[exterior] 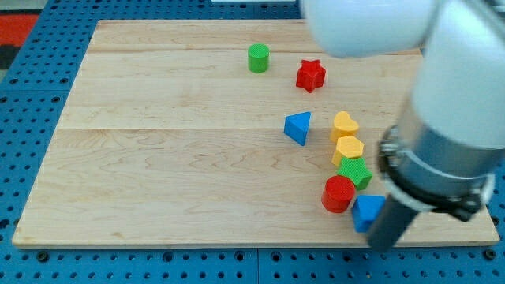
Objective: Push the blue triangle towards the down
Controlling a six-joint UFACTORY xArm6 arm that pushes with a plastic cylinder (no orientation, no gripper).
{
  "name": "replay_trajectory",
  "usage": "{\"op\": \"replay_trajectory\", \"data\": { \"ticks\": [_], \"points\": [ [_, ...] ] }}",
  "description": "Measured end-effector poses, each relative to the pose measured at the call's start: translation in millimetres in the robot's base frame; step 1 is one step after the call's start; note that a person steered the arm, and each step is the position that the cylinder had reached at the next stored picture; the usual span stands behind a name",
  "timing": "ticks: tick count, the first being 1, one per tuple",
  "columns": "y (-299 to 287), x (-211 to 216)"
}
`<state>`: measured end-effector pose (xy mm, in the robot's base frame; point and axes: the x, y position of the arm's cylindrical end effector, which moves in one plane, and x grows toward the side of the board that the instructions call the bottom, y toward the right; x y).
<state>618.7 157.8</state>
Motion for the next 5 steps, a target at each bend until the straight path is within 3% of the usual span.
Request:
{"op": "replay_trajectory", "data": {
  "ticks": [4,5],
  "points": [
    [-17.9,-17.4],
    [-44.3,0.3]
  ]
}}
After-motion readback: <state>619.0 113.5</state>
